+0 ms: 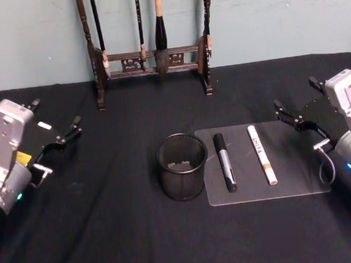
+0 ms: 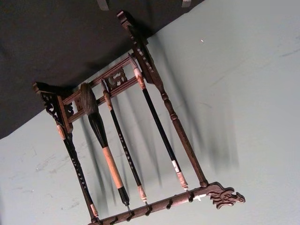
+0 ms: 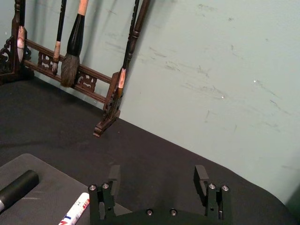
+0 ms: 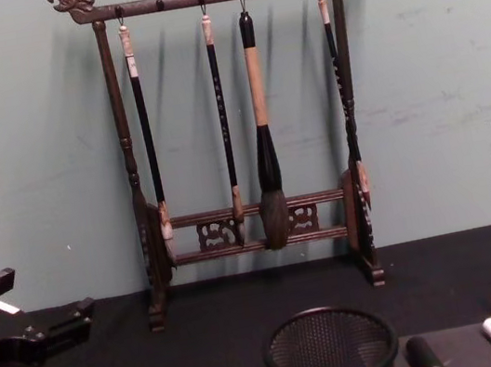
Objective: Pick up the water-based marker from the table and place it into the pen holder.
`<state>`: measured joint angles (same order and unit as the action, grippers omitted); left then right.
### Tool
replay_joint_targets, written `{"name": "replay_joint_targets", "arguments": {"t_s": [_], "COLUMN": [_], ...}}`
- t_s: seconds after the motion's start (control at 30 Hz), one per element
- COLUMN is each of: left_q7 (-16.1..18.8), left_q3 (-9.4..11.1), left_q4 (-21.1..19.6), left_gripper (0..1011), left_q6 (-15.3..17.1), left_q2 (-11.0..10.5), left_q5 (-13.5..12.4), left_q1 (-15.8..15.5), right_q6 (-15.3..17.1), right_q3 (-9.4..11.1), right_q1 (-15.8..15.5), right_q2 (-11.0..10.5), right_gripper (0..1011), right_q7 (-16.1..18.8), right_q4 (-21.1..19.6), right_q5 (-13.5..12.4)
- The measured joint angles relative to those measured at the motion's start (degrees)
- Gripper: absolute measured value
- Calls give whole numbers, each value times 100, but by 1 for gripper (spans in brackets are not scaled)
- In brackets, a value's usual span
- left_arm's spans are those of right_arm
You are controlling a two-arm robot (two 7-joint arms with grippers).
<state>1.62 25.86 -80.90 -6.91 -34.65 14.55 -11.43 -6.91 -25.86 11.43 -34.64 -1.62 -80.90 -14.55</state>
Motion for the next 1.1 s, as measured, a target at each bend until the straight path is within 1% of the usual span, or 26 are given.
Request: {"name": "replay_joint_targets", "arguments": {"t_s": [0.83, 0.9, 0.93, 0.97, 1.03, 1.07, 1.1], "left_q7": [0, 0, 0, 0, 0, 0, 0], "left_q3": [0, 0, 0, 0, 0, 0, 0], "left_q4": [0, 0, 0, 0, 0, 0, 0], "left_gripper": [1001, 1001, 1001, 1001, 1001, 1001, 1001], "left_q6": [0, 0, 0, 0, 0, 0, 0], "left_q2": [0, 0, 0, 0, 0, 0, 0], "left_q5": [0, 0, 0, 0, 0, 0, 0], "left_q1": [0, 0, 0, 0, 0, 0, 0], "right_q6": [0, 36, 100, 100, 309, 309, 456], "right_q3": [1, 34, 63, 63, 123, 123, 162], "right_q1": [0, -6, -14, -14, -39, -39, -54], "right_q2": [0, 8, 16, 16, 33, 33, 50], "right_gripper": [1002, 1002, 1002, 1002, 1002, 1002, 1003], "right_q7": [0, 66, 148, 148, 320, 320, 402], "right_q4": [0, -42, -87, -87, -208, -208, -284], "right_q5": [0, -12, -66, -66, -216, -216, -325]}}
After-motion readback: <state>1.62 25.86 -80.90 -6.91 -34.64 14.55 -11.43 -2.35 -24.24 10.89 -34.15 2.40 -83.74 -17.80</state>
